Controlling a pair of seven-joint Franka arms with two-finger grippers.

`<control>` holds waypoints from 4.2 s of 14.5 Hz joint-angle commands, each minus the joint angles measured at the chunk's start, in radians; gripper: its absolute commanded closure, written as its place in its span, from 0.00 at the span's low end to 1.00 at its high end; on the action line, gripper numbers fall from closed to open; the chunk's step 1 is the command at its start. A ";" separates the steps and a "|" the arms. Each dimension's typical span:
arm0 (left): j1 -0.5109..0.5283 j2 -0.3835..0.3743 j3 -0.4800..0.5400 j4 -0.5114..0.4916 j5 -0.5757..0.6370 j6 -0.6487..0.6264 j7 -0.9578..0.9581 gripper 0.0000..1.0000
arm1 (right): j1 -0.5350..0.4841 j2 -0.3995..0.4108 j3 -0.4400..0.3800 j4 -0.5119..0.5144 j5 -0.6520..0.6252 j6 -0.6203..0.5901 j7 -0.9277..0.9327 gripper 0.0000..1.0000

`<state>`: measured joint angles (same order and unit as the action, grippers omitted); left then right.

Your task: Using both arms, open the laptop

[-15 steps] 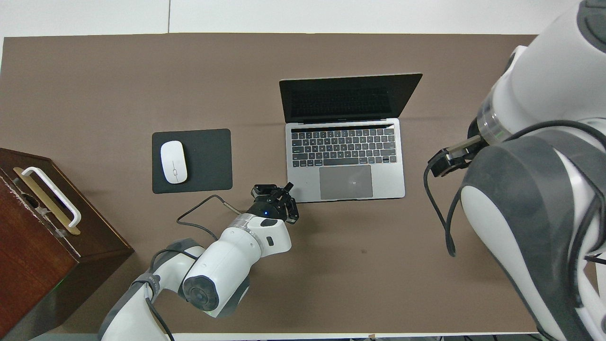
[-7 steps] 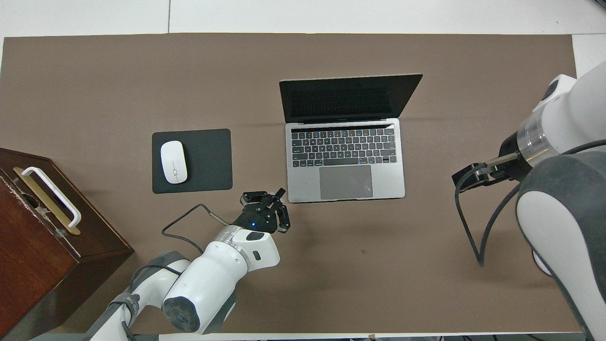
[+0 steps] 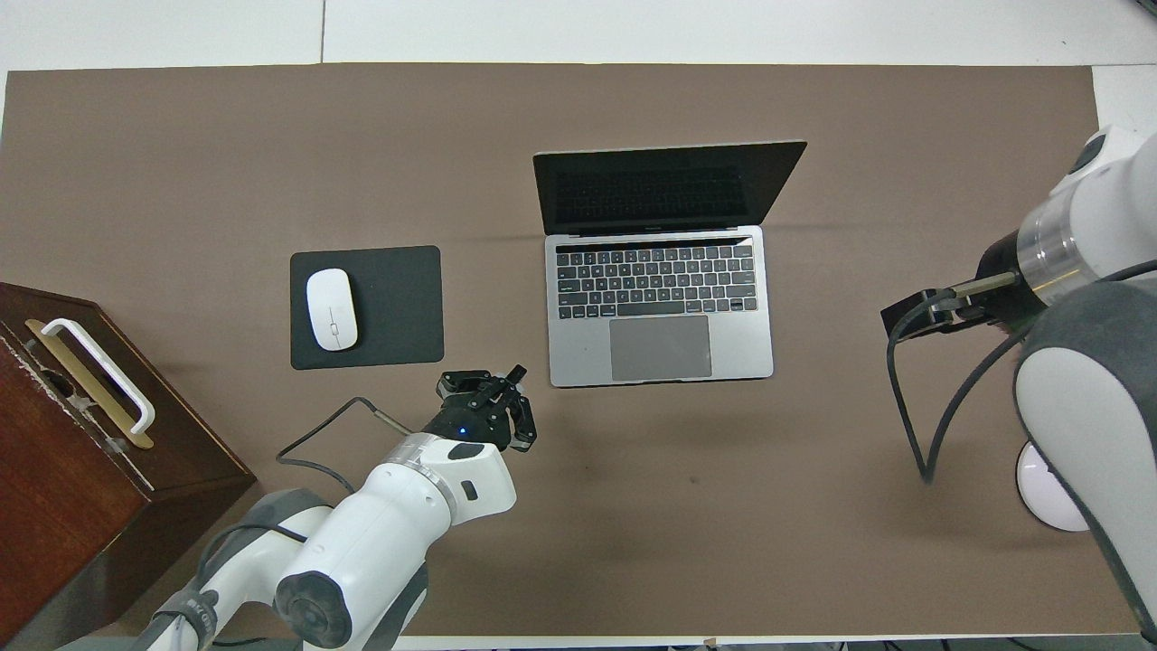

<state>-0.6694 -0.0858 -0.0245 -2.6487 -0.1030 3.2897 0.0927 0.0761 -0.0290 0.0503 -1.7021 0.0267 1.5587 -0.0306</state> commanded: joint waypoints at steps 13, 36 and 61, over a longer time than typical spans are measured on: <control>0.303 -0.378 0.006 0.375 -0.001 -1.210 0.105 1.00 | 0.021 0.023 -0.056 0.036 -0.004 0.012 0.044 0.00; 0.748 -0.160 -0.006 0.879 0.006 -1.579 0.059 0.00 | 0.002 0.020 -0.047 0.071 -0.002 -0.006 0.077 0.00; 0.616 0.034 0.084 0.998 0.088 -1.739 0.019 0.00 | -0.002 0.020 -0.047 0.065 -0.007 0.015 0.075 0.00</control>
<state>-0.0155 -0.0877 0.0262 -1.6876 -0.0363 1.5738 0.1361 0.0808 -0.0151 -0.0012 -1.6458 0.0250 1.5675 0.0279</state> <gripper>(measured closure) 0.000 0.000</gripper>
